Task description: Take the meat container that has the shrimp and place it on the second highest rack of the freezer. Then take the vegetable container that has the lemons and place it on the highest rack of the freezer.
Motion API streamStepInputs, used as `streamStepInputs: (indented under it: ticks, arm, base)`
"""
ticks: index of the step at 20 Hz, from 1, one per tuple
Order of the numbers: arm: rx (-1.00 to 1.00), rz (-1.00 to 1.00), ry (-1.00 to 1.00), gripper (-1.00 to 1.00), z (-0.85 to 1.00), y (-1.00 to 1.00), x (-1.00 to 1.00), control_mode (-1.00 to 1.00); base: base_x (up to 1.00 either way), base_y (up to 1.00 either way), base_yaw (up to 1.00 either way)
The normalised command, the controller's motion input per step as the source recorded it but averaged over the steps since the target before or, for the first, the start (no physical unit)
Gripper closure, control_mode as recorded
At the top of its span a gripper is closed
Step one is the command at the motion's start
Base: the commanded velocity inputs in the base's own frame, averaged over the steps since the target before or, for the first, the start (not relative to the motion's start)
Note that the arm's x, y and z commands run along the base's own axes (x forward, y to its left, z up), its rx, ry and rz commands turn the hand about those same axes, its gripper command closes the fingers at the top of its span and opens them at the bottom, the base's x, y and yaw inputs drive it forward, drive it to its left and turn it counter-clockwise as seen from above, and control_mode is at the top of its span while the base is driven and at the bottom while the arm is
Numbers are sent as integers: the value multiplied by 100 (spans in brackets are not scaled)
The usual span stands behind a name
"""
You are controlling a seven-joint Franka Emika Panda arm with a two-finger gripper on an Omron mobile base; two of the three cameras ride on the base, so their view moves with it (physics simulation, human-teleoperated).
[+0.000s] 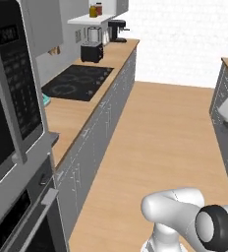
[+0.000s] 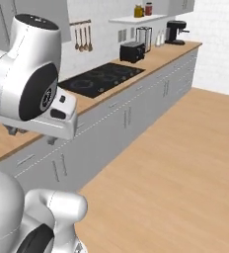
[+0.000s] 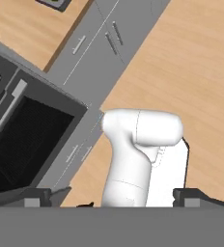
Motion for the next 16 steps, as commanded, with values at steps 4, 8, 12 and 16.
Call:
streamStepInputs:
  ticks: [4,8,12,16]
  arm:
    - [0,0,0,-100,0,0,0,100]
    - [0,0,0,-100,0,0,0,100]
    - [0,0,0,-100,0,0,0,100]
    - [0,0,0,-100,0,0,0,100]
  base:
    - [88,14,-7]
    - [95,1,-5]
    - [95,0,-1]
    - [94,0,0]
